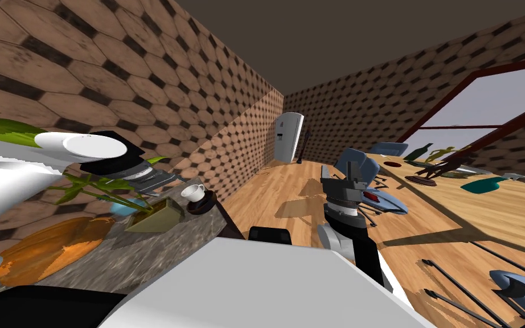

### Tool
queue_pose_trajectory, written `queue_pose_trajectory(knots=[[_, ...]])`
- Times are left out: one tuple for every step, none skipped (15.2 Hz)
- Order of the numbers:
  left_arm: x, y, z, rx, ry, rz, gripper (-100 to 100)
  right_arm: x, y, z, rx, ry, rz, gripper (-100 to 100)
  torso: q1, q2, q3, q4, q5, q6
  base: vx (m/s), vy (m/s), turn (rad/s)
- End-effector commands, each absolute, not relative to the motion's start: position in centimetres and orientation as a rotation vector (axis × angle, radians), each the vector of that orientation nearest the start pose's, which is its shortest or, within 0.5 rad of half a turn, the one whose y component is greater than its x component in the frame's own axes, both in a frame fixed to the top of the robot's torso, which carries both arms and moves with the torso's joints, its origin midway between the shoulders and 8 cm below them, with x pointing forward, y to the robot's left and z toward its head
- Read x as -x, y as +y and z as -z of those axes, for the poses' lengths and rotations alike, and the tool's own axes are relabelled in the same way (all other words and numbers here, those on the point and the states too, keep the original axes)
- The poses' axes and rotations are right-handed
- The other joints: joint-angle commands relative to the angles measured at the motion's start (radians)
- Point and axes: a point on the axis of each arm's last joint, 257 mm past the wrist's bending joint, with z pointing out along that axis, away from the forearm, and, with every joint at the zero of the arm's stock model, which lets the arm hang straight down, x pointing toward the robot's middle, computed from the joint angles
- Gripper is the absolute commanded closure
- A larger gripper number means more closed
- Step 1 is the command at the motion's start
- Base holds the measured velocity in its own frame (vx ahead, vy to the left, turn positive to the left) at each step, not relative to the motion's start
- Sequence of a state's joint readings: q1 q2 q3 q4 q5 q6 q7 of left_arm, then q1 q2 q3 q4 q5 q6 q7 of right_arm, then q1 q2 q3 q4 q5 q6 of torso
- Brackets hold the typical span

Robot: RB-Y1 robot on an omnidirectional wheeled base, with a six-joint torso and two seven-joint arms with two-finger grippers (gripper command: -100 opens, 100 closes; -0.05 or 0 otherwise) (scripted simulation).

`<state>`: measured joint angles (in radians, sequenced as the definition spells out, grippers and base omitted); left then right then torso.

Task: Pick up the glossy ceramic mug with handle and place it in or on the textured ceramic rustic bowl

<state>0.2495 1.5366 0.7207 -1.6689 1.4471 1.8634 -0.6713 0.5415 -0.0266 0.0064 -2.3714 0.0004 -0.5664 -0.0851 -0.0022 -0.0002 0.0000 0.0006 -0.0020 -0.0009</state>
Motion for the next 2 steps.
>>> queue_pose_trajectory(knots=[[-27.64, 56.35, 4.14, 1.330, 2.585, -0.058, -100, -31.08, -27.09, -6.30, -0.569, 0.533, -1.404, 0, 0.000, 0.000, 0.000, 0.000, 0.000, 0.000, 0.000, 0.000, 0.000], [-27.64, 56.35, 4.14, 1.330, 2.585, -0.058, -100, -31.08, -27.09, -6.30, -0.569, 0.533, -1.404, 0, 0.000, 0.000, 0.000, 0.000, 0.000, 0.000, 0.000, 0.000, 0.000]])
